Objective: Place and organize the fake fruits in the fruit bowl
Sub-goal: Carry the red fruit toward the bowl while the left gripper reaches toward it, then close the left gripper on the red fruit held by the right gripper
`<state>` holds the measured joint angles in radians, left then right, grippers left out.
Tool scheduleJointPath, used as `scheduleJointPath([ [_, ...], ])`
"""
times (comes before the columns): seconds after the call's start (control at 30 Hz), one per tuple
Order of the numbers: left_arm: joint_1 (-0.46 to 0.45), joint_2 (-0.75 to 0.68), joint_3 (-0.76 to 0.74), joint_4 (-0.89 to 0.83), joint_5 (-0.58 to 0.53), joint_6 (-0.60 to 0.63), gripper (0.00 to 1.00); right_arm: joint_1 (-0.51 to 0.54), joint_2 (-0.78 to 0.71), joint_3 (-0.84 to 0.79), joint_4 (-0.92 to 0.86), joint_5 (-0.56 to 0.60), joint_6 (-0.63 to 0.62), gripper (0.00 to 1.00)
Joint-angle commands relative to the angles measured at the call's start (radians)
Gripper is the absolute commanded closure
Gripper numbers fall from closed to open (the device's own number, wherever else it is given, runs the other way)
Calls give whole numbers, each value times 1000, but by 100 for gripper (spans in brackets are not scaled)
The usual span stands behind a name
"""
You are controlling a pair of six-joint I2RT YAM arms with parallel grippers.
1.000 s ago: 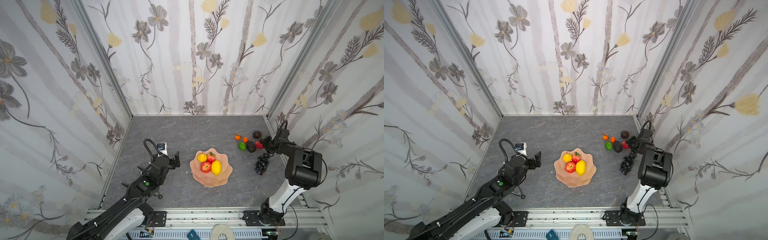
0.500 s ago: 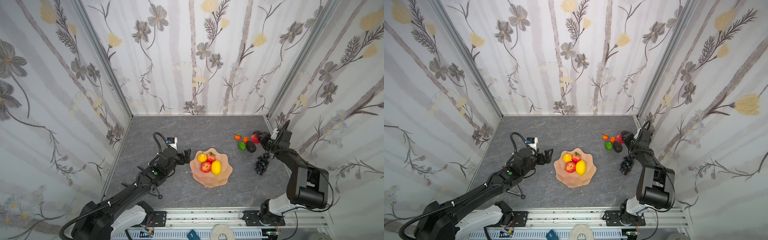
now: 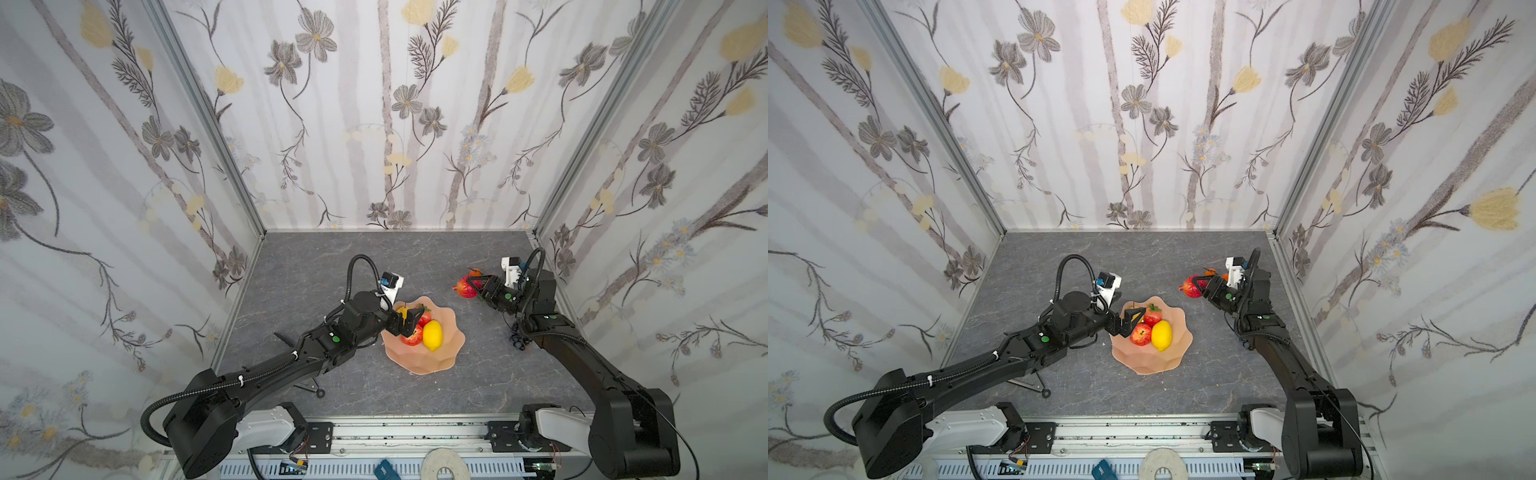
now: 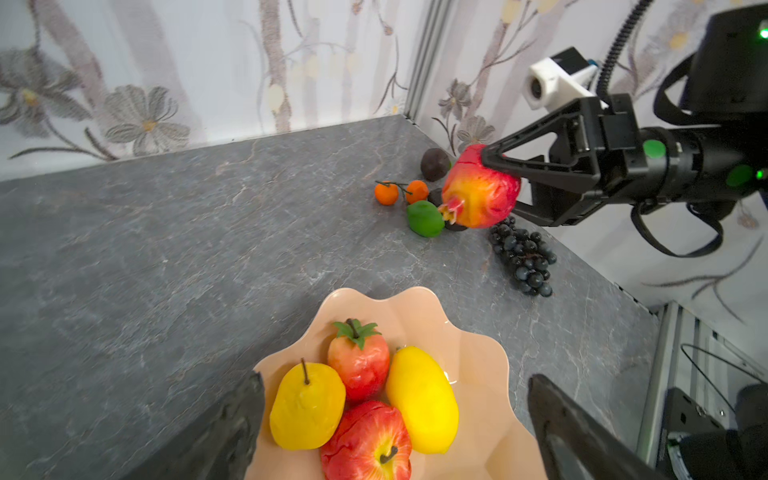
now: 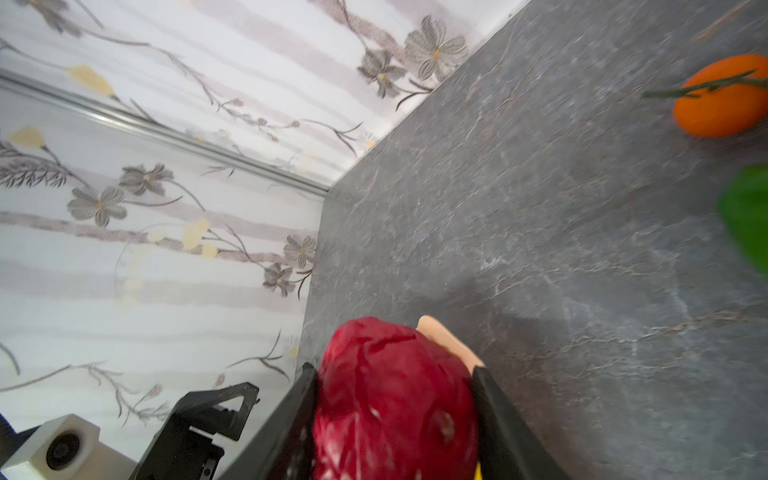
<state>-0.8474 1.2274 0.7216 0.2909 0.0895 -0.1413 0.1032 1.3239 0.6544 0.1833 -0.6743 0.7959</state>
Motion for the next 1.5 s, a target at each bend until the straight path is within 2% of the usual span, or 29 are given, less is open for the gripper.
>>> scheduleJointPath([
  [0.0,-20,5,-7,96,70,173,0,54,-63,-39,39,-44,20,46],
  [0.13,-31,4,-30,160,171,216,0,130,-131,-84,50,-75,34,45],
  [0.33,-47,29,-36,222,201,253,0,228,-222,-130,66,-66,62,45],
  [0.47,-46,48,-28,245,275,247,1,274,-244,-125,72,-54,66,45],
  [0.67,-56,81,-1,234,316,246,11,306,-253,-119,97,-56,80,45],
  [1.37,-68,103,7,221,286,231,47,343,-239,-125,133,-50,95,45],
  [1.47,-68,103,14,210,288,233,50,345,-235,-126,136,-51,94,44],
])
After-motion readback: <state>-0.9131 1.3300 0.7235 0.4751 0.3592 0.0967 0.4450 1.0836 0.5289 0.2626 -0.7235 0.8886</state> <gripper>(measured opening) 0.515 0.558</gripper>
